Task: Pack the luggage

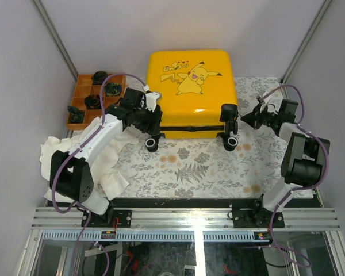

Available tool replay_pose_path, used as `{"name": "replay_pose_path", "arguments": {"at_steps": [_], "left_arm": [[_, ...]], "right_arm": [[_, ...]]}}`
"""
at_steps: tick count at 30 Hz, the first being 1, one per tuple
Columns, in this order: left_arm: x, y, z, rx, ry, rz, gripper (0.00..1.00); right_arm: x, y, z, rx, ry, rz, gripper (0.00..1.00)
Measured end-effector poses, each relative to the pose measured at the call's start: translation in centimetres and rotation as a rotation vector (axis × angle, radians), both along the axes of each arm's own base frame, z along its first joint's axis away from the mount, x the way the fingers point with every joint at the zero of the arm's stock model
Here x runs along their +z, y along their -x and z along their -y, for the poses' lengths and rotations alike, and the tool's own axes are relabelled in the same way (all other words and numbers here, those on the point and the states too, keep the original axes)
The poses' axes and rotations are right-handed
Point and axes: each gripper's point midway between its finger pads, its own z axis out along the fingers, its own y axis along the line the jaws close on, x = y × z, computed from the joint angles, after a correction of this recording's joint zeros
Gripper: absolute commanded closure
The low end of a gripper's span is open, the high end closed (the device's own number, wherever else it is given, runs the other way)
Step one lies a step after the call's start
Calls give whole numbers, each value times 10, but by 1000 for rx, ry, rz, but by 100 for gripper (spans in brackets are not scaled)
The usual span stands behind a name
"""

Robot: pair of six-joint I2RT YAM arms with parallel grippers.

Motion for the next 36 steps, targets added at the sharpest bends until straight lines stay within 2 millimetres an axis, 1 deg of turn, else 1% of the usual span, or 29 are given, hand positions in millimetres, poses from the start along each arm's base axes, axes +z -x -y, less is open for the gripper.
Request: {"name": "replay_pose_path", "arguments": {"at_steps": [3, 6, 8, 11, 13, 16, 18, 20, 23, 24, 25, 26, 27, 29, 30, 31, 32, 33, 34, 36], "left_arm": [[-3, -7, -9, -70, -58, 30, 100], [-7, -16, -15, -146, -123, 49, 100], [-8, -27, -20, -193, -168, 61, 100], [-13, -33, -28, -261, -235, 71, 100], [-18, -32, -34, -304, -276, 71, 100], [-18, -38, -42, -348, -321, 103, 100], [-17, -46, -50, -360, -337, 108, 99], [-13, -53, -59, -350, -320, 84, 97], [-12, -63, -71, -325, -270, 28, 96], [-14, -64, -74, -321, -257, 10, 92], [-14, -64, -77, -322, -249, 2, 76], [-14, -64, -78, -327, -246, 4, 50], [-14, -64, -79, -333, -243, 9, 35], [-9, -66, -77, -333, -233, 18, 14], [-6, -68, -75, -328, -222, 27, 5], [1, -75, -71, -306, -201, 60, 1], [13, -87, -65, -274, -179, 122, 0], [24, -93, -61, -258, -168, 174, 0], [39, -95, -55, -236, -150, 241, 0], [70, -88, -42, -223, -127, 340, 0]], "right_arm": [[-3, -10, -1, 6, -44, -21, 100], [-2, -28, 0, 5, -66, -16, 100], [-1, -41, 0, -3, -66, -4, 100], [2, -67, 2, -39, -63, 14, 100], [3, -85, 5, -64, -67, 20, 100], [3, -114, 8, -107, -88, 19, 100], [3, -119, 9, -121, -100, 13, 100], [3, -117, 6, -113, -109, 5, 100], [-1, -102, -3, -96, -116, -13, 100], [-1, -95, -6, -92, -116, -14, 100], [1, -89, -9, -92, -113, -12, 100], [2, -78, -12, -93, -112, -15, 100], [3, -76, -14, -92, -111, -16, 100], [2, -65, -17, -101, -105, -21, 100], [2, -58, -21, -102, -102, -25, 100], [1, -53, -25, -101, -101, -27, 100], [1, -47, -28, -104, -98, -29, 100], [0, -43, -32, -105, -96, -31, 100], [0, -41, -36, -105, -93, -28, 100], [-1, -38, -41, -110, -90, -28, 100]]}}
